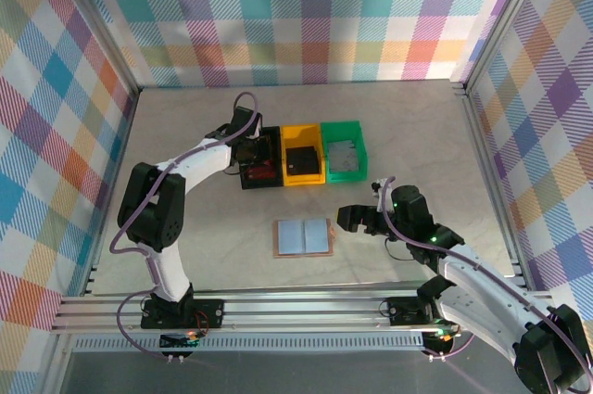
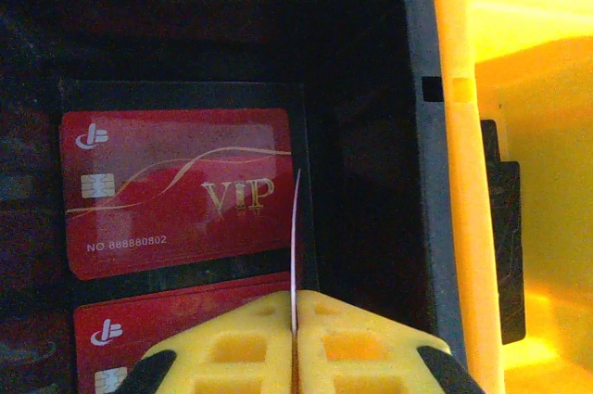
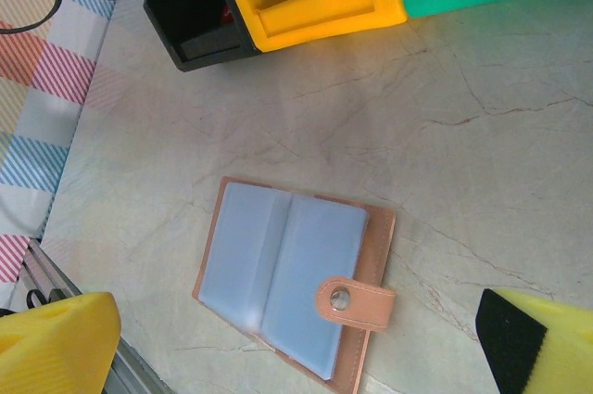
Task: Take the credit cards out of the card holder
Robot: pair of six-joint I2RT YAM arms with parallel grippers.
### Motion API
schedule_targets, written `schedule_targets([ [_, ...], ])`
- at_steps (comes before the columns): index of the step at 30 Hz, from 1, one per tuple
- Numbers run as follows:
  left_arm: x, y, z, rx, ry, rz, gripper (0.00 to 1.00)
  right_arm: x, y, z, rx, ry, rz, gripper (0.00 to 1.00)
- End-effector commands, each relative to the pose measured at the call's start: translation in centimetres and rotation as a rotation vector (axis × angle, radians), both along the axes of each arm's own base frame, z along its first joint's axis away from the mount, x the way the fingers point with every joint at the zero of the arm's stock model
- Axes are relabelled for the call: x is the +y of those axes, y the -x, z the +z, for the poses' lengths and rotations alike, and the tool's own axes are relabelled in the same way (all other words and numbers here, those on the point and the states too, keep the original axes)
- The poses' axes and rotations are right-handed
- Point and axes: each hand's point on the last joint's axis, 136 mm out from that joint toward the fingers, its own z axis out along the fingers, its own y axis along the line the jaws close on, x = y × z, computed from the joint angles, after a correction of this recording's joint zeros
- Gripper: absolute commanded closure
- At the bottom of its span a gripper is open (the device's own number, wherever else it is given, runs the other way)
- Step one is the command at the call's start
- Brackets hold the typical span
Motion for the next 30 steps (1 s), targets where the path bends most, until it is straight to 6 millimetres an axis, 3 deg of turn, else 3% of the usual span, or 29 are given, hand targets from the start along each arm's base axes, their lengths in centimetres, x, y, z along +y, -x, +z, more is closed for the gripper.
schedule_targets([
  [1,0.6,0.0,-0.7,0.037,-0.021,-0.008,0.88,0.3,-0.2,0.4,-0.012,-0.024,0.007,0.01],
  [12,1.5,0.0,-0.2,0.041,-0.07,-0.003,0.75,0.3,-0.2,0.3,-0.005,-0.022,0.008,0.01],
  [22,3.4,-0.7,1.7,0.021,-0.101,0.024,0.63,0.1,-0.3,-0.3,0.019,0.001,-0.002,0.01],
  [30,4.4,0.1,6.0,-0.034,-0.115,0.045,0.6,0.7,-0.7,-2.1,0.128,0.052,0.003,0.01],
])
